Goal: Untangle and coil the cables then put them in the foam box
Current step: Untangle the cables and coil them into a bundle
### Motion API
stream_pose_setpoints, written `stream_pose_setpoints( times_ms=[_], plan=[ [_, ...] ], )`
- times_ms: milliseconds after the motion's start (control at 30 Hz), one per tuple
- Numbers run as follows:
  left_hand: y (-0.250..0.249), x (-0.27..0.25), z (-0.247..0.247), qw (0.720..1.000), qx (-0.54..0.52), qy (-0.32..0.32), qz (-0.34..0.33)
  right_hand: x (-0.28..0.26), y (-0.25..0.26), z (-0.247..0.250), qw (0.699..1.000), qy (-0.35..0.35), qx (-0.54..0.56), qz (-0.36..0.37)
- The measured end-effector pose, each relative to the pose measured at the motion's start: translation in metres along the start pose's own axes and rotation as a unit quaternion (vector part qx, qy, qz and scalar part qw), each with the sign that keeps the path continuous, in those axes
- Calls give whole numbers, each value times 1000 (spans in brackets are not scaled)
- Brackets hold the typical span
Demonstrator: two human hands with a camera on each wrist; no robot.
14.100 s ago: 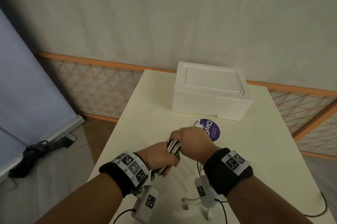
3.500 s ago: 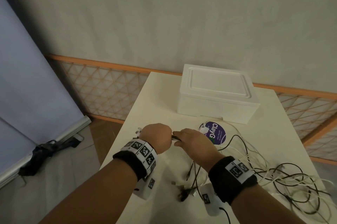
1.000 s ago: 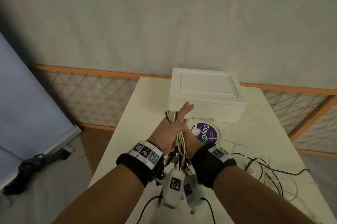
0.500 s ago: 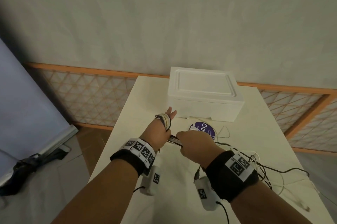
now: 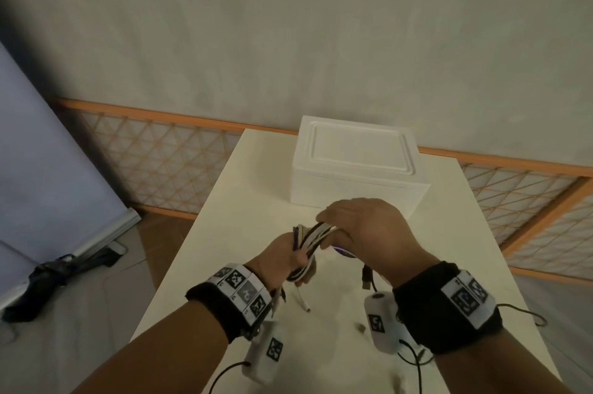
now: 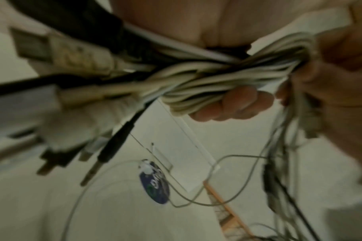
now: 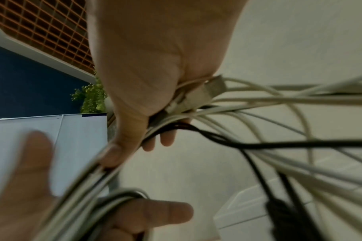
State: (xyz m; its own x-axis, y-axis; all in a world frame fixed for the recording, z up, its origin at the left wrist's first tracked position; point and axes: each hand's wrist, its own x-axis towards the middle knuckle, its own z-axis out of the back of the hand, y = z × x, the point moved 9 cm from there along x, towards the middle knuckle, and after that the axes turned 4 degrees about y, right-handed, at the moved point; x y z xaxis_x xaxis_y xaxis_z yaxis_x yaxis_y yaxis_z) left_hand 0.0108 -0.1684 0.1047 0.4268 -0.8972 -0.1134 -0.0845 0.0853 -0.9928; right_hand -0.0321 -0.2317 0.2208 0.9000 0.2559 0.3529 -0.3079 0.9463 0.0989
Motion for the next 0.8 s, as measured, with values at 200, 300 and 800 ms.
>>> stream_pose_setpoints(
  times_ms=[200,300,800],
  plan=[
    [-9,6,21,885,450,-102,61,-12,-48,-31,992,8,43,-119],
    [-6,7,42,800,585,-108,77,-44,-77,-93,959,120,44,-254],
    [29,-15,123,730,635,-141,208,-126,-156,-77,880,180,-133,-419]
  ],
)
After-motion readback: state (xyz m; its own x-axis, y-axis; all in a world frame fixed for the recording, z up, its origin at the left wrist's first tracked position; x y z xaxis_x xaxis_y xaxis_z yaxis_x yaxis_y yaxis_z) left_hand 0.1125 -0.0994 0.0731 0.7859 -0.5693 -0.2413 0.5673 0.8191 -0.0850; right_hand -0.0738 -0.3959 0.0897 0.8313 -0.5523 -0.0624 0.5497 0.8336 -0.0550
